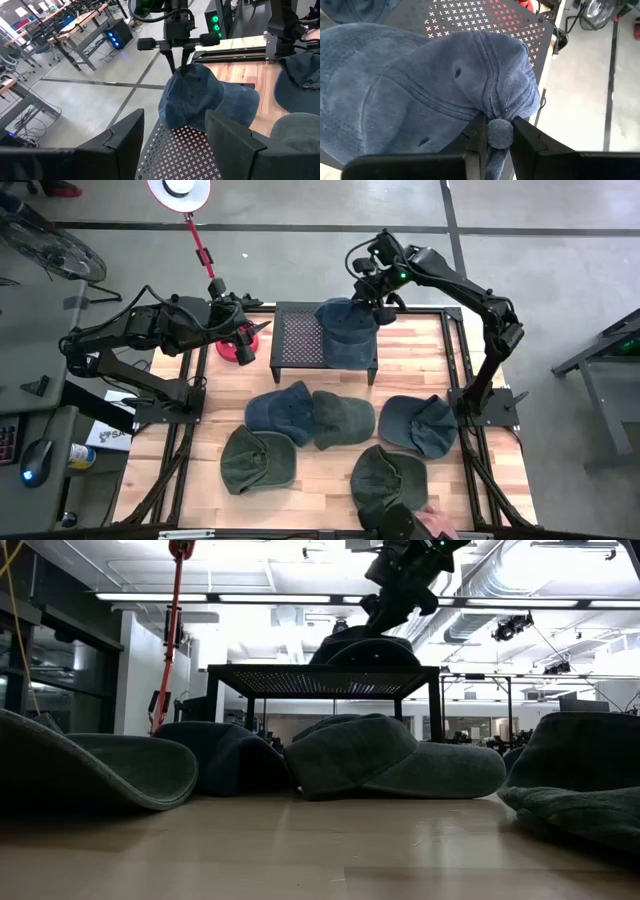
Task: Pick & Place hat
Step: Put the bottom blue cap to the right on the shelf
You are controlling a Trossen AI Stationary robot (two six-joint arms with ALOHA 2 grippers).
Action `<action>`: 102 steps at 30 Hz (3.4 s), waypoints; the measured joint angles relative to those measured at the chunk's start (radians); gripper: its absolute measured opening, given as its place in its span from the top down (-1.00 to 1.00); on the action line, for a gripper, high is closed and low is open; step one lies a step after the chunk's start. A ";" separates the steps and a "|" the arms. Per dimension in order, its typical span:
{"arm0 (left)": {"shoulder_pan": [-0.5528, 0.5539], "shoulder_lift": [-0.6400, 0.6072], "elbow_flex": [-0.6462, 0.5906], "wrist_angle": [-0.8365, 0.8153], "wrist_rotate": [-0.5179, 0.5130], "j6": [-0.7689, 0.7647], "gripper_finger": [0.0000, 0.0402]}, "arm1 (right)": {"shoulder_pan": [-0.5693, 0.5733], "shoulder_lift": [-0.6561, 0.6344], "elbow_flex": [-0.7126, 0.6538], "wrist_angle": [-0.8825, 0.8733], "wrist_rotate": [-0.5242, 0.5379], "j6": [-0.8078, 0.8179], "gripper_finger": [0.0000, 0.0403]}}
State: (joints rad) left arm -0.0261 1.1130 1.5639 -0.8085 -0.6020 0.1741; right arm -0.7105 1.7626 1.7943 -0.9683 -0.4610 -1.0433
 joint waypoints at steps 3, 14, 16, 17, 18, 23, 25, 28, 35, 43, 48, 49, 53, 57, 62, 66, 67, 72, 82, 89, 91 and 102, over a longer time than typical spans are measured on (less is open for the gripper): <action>0.000 0.000 0.000 0.000 0.001 -0.002 -0.01 | 0.005 0.000 0.000 0.015 0.030 -0.012 0.76; 0.000 0.000 0.000 -0.002 0.000 -0.002 -0.01 | 0.016 0.000 0.001 0.033 0.071 -0.007 0.48; 0.000 0.000 0.000 -0.002 0.000 -0.002 -0.01 | 0.024 0.000 0.001 0.045 0.071 0.007 0.46; 0.000 0.000 0.000 -0.002 0.000 -0.002 -0.01 | 0.028 0.000 0.001 0.055 0.072 0.016 0.45; 0.000 0.000 0.000 -0.002 0.000 -0.001 -0.01 | 0.032 0.000 0.001 0.064 0.075 0.025 0.45; 0.000 0.000 0.000 -0.002 0.001 -0.001 -0.01 | 0.046 0.000 0.001 0.096 0.084 0.050 0.42; 0.000 0.000 0.000 -0.002 0.013 -0.001 -0.01 | 0.051 0.000 0.001 0.096 0.103 0.062 0.37; 0.000 0.000 0.000 -0.002 0.018 -0.003 -0.01 | 0.051 0.000 0.001 0.092 0.116 0.104 0.26; 0.000 0.000 0.000 -0.002 0.019 -0.003 -0.01 | 0.051 -0.001 0.001 0.040 0.187 0.187 -0.01; 0.000 0.000 0.000 -0.002 0.019 -0.004 -0.01 | 0.051 -0.032 0.009 0.038 0.361 0.272 -0.09; 0.000 0.000 0.000 -0.002 0.019 -0.005 -0.01 | 0.055 -0.086 0.026 0.034 0.414 0.345 -0.09; 0.000 0.000 0.000 -0.002 0.019 -0.005 -0.01 | 0.060 -0.100 0.026 0.028 0.408 0.358 -0.10; 0.000 0.000 0.000 -0.002 0.019 -0.005 -0.01 | 0.110 -0.153 0.027 -0.026 0.368 0.423 -0.10; 0.000 0.000 0.000 -0.002 0.019 -0.005 -0.01 | 0.207 -0.188 0.026 -0.132 0.365 0.467 -0.09; 0.000 0.002 0.000 -0.004 0.018 -0.004 -0.01 | 0.348 -0.197 0.025 -0.194 0.393 0.574 -0.09; 0.000 0.002 0.000 -0.014 0.007 -0.004 -0.01 | 0.424 -0.178 0.024 -0.132 0.440 0.683 -0.09; 0.000 0.002 0.000 -0.017 -0.001 -0.004 -0.01 | 0.435 -0.169 0.024 -0.112 0.454 0.698 -0.09; 0.000 0.001 0.000 -0.020 -0.035 0.023 -0.01 | 0.460 -0.099 0.024 0.033 0.467 0.670 -0.05; 0.000 0.001 0.000 -0.109 -0.044 0.000 -0.01 | 0.436 0.020 0.023 0.288 0.423 0.661 0.63; 0.000 0.001 0.000 -0.133 -0.044 -0.026 -0.01 | 0.399 0.080 0.023 0.383 0.410 0.679 0.93; 0.000 0.001 0.000 -0.141 -0.043 -0.037 -0.01 | 0.386 0.100 0.023 0.383 0.373 0.706 0.97; 0.000 0.001 0.000 -0.138 -0.042 -0.054 -0.01 | 0.351 0.170 0.023 0.338 0.349 0.774 1.00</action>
State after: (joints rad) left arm -0.0261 1.1137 1.5642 -0.9463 -0.6437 0.1200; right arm -0.3594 1.9324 1.8172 -0.6301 -0.1122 -0.2689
